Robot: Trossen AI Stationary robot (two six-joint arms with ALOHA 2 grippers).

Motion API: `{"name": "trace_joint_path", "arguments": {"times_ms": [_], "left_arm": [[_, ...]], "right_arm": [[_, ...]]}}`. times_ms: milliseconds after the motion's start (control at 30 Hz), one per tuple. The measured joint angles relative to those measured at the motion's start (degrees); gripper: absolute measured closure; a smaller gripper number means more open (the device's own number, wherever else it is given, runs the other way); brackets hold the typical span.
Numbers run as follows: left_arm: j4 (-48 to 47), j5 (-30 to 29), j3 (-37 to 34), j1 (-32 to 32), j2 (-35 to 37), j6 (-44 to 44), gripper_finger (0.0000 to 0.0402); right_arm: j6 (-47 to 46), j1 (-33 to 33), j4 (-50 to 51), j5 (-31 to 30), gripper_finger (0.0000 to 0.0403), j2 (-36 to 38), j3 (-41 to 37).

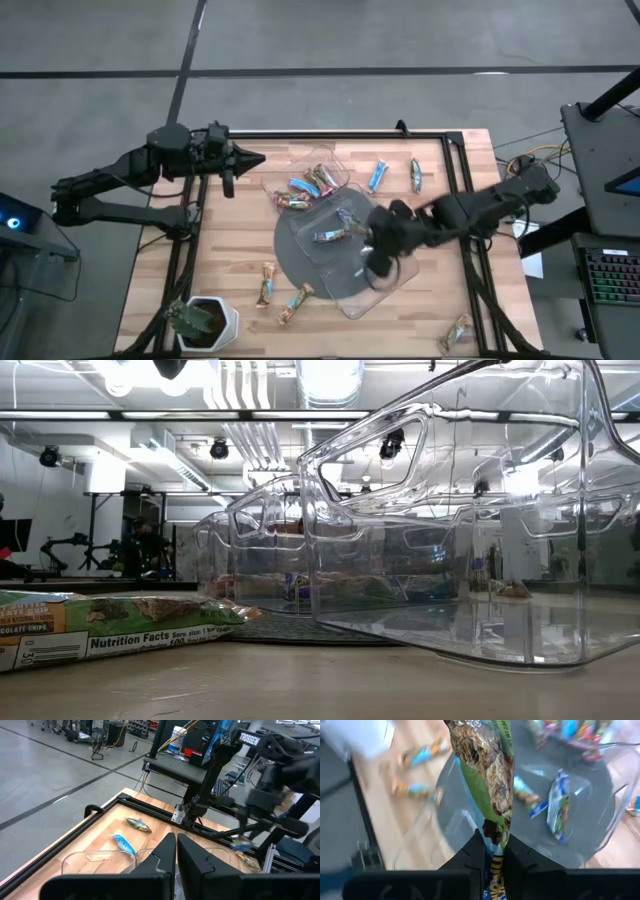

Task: Pick and place Granola Bars by type
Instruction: Put the blue granola bar into the middle transparent bin, then put the yellow granola bar into the bottom transparent bin

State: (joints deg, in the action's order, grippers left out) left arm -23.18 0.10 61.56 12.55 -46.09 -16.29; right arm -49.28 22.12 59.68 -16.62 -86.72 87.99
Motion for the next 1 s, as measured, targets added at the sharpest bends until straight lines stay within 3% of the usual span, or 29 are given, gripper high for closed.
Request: {"name": "trace_joint_path", "arguments": {"times_ms": [267,600,800,1000], "left_arm": [[-0.04,0.01,0.00,0.00,-0.73,0.08,0.0402],[-0.02,0.02,0.00,-0.02,-0.81,0.60,0.0402],[-0.02,0.02,0.00,0.00,-0.81,1.18,0.0402],[-0.02,0.02,0.00,0.00,-0.81,1.18,0.0402]], "right_arm": [[-1.59,-10.68,-2.07,0.52,0.0374,-1.13,0.00],[3.49,-14.91,-3.73,5.92,0.0371,-6.74,-0.13],[5.76,-15.62,-4.19,8.73,0.0316,-11.13,-0.15],[8.43,-15.86,-6.81,7.72,0.0245,-12.46,-0.17]]}}
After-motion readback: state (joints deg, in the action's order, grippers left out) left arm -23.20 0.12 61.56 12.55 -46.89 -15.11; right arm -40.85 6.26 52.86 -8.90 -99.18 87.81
